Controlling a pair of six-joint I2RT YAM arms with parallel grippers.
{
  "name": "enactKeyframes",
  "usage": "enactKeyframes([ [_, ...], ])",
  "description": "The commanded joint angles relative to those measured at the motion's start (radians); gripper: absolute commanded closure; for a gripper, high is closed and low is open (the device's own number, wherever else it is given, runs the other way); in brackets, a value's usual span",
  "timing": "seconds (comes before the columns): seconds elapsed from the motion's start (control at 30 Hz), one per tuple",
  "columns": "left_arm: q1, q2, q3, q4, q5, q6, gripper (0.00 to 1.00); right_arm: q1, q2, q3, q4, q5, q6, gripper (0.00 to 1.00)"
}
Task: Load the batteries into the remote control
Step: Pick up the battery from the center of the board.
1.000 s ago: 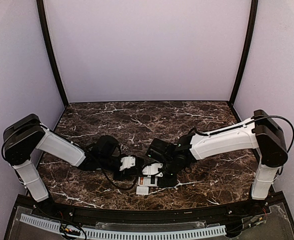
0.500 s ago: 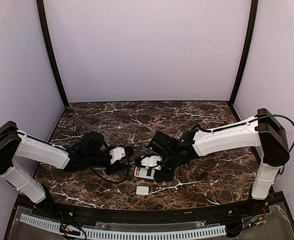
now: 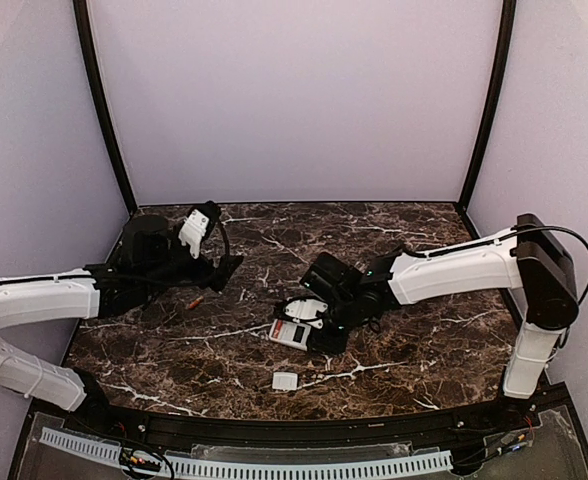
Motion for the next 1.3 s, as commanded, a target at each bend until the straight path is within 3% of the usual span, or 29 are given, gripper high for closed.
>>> enactKeyframes([
  [0.0, 0.050, 0.119, 0.232, -0.477, -0.107, -0.162, 0.02, -0.018, 0.010, -0.003, 0.043, -0.026, 0.046, 0.97],
  [0.13, 0.075, 0.329, 0.403, -0.773, -0.150, -0.249, 0.05, -0.029, 0.019, -0.005, 0.045, -0.026, 0.071, 0.96],
  [0.27, 0.131, 0.387, 0.430, -0.855, -0.126, -0.308, 0.10, -0.045, 0.024, -0.016, 0.051, -0.023, 0.092, 0.96],
  [0.4, 0.186, 0.390, 0.375, -0.816, -0.039, -0.321, 0.10, -0.047, 0.036, -0.024, 0.057, -0.044, 0.100, 0.97],
  [0.6, 0.235, 0.387, 0.296, -0.825, -0.045, -0.336, 0.12, -0.047, 0.048, -0.029, 0.077, -0.061, 0.113, 0.99],
  [1.03, 0.293, 0.480, 0.302, -0.786, 0.010, -0.290, 0.28, -0.048, 0.065, -0.031, 0.084, -0.067, 0.112, 1.00],
  [1.17, 0.307, 0.511, 0.308, -0.767, 0.042, -0.278, 0.37, -0.050, 0.069, -0.031, 0.082, -0.067, 0.112, 1.00],
  [1.27, 0.307, 0.515, 0.300, -0.756, 0.058, -0.272, 0.53, -0.051, 0.071, -0.032, 0.082, -0.066, 0.114, 1.00],
])
